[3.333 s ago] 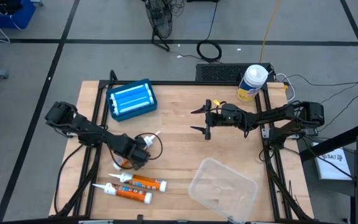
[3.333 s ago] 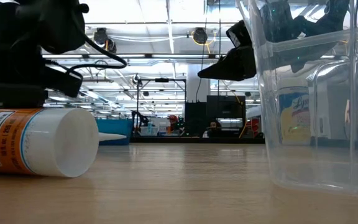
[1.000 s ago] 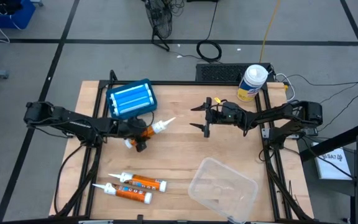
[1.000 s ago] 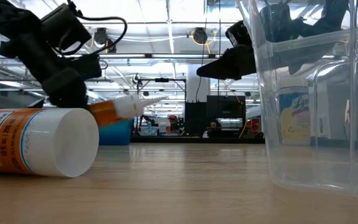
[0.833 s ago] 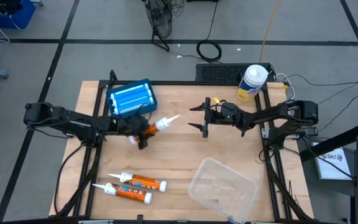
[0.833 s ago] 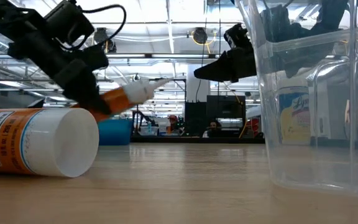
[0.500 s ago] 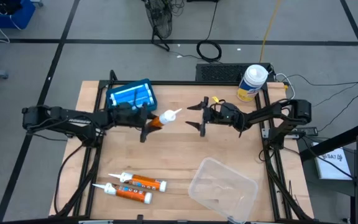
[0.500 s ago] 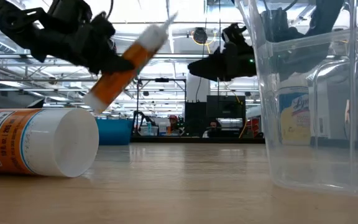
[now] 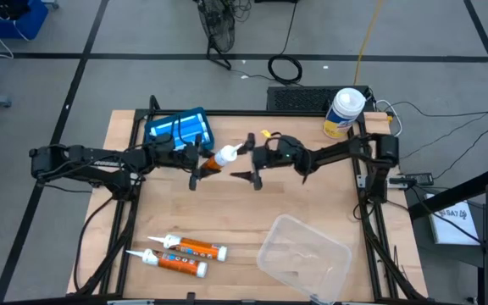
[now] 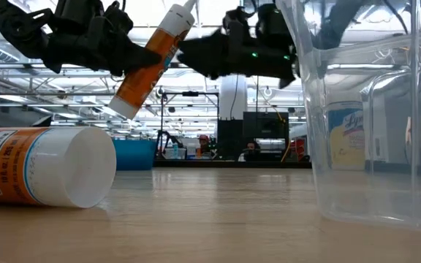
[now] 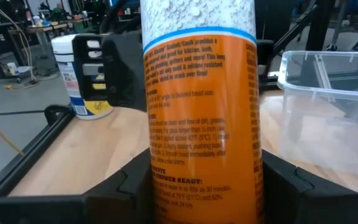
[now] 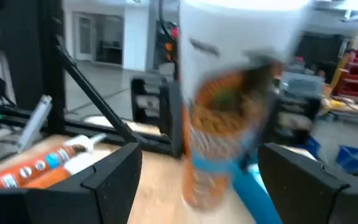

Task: Pick & place silicon tubes, Sealant and Lysol wipes
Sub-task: Put the top orange sealant into the transparent bin

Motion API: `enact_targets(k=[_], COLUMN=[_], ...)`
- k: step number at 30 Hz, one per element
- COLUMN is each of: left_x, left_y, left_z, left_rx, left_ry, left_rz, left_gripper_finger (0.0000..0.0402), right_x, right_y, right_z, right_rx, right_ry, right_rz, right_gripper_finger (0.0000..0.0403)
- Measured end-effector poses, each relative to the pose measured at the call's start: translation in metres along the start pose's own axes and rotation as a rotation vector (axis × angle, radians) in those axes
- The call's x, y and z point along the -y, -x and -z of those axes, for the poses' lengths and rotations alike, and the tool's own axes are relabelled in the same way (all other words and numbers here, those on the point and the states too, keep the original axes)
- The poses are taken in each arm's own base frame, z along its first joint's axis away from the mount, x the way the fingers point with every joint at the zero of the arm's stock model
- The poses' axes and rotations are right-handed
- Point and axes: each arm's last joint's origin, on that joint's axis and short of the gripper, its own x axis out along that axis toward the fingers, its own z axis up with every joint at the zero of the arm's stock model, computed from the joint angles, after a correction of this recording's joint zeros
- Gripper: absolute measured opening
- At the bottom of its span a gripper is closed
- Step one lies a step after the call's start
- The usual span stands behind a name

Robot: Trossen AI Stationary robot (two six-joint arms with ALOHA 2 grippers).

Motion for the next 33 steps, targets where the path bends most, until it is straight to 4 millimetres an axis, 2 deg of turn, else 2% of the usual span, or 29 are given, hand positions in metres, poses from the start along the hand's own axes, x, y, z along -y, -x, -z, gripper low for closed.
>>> enact_targets(k=[9, 17, 23, 29, 33], left_x=[0.002, 0.003, 0.003, 0.003, 0.003], left_y=[0.000, -0.001, -0.001, -0.001, -0.001], left_z=[0.001, 0.002, 0.002, 0.003, 0.003], left_rx=[-0.005, -0.023, -0.024, -0.029, -0.029], left_ry=[0.002, 0.001, 0.002, 0.004, 0.013], left_rz=[0.021, 0.018, 0.021, 0.022, 0.022], left_gripper_finger=[0.0203, 0.0203, 0.0203, 0.0197, 0.0197], right_x=[-0.001, 0.000, 0.000, 0.000, 0.000], right_y=[-0.034, -0.040, -0.040, -0.040, -0.040], right_z=[-0.009, -0.015, -0.014, -0.013, -0.013], right_rx=[0.055, 0.060, 0.047, 0.026, 0.020], right_ry=[0.035, 0.041, 0.045, 0.054, 0.050], right_rz=[-0.036, -0.044, -0.041, -0.024, -0.025], right_gripper_finger=[0.0297, 0.0288, 0.0253, 0.0196, 0.0196])
